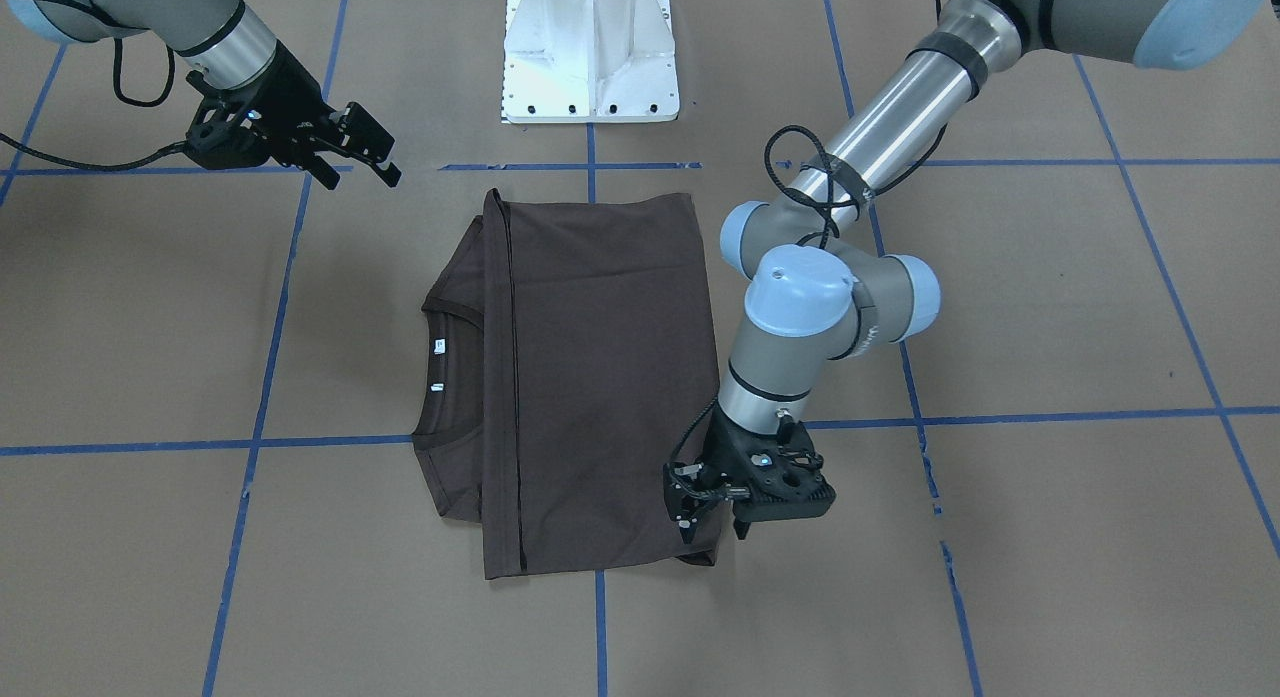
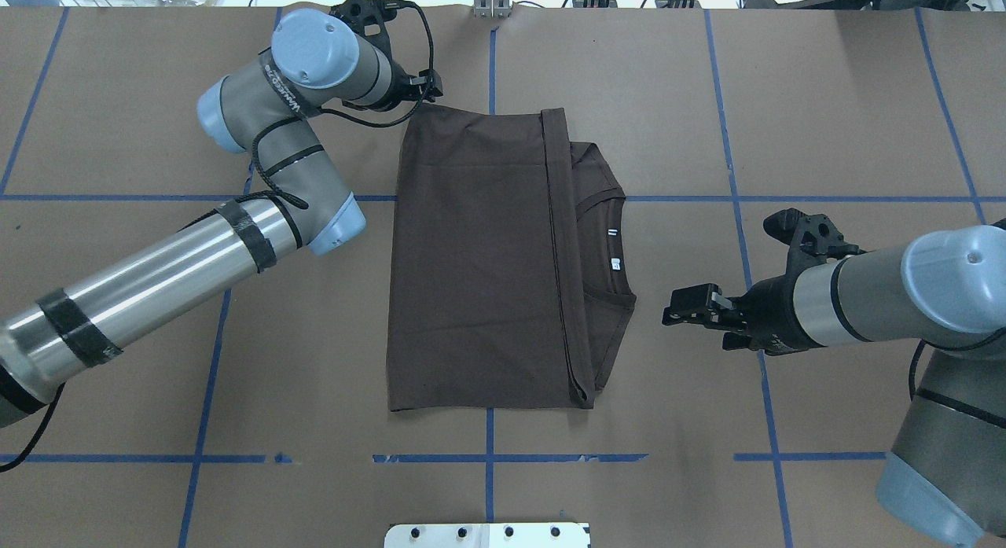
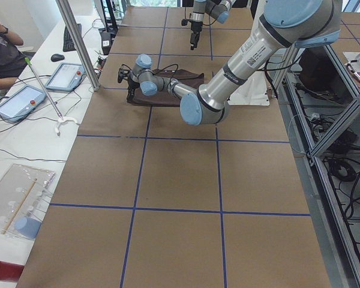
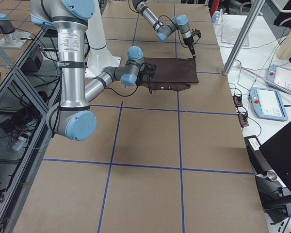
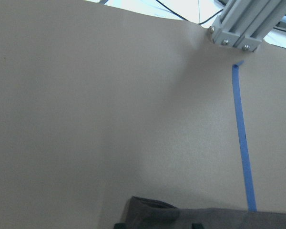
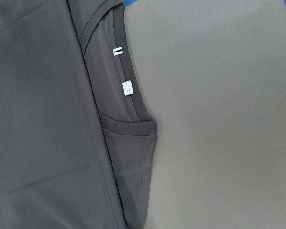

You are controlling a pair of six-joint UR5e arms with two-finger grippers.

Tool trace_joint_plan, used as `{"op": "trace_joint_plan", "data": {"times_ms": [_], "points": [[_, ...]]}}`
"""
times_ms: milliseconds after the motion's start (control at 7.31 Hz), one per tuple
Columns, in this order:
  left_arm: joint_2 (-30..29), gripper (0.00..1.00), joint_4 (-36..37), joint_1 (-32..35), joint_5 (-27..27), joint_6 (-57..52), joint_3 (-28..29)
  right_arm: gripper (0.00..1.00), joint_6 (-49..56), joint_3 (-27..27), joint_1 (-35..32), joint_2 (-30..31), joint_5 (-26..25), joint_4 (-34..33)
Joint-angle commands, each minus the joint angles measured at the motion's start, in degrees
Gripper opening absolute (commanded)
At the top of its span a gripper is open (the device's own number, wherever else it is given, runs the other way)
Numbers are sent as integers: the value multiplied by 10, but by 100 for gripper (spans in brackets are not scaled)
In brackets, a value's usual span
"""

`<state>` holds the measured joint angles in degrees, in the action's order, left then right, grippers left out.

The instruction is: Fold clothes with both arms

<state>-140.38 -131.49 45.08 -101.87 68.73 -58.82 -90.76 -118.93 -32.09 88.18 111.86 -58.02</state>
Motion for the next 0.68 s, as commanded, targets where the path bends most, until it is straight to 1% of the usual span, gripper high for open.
{"op": "trace_joint_plan", "data": {"times_ms": [0, 137, 274, 411, 547], "points": [[58, 100, 79, 11, -41, -18, -109, 100, 3, 36, 11, -55, -31, -56], [91, 100, 143, 11, -43, -18, -194, 100, 23, 37, 25, -102, -46, -140], [115, 100, 197, 9, -44, -18, -272, 100, 64, 45, 54, -162, -84, -228], [146, 100, 245, 5, -45, -18, -357, 100, 77, 70, 85, -238, -131, -322], [162, 100, 273, 0, -46, -18, -406, 100, 114, 88, 93, -281, -141, -385]]}}
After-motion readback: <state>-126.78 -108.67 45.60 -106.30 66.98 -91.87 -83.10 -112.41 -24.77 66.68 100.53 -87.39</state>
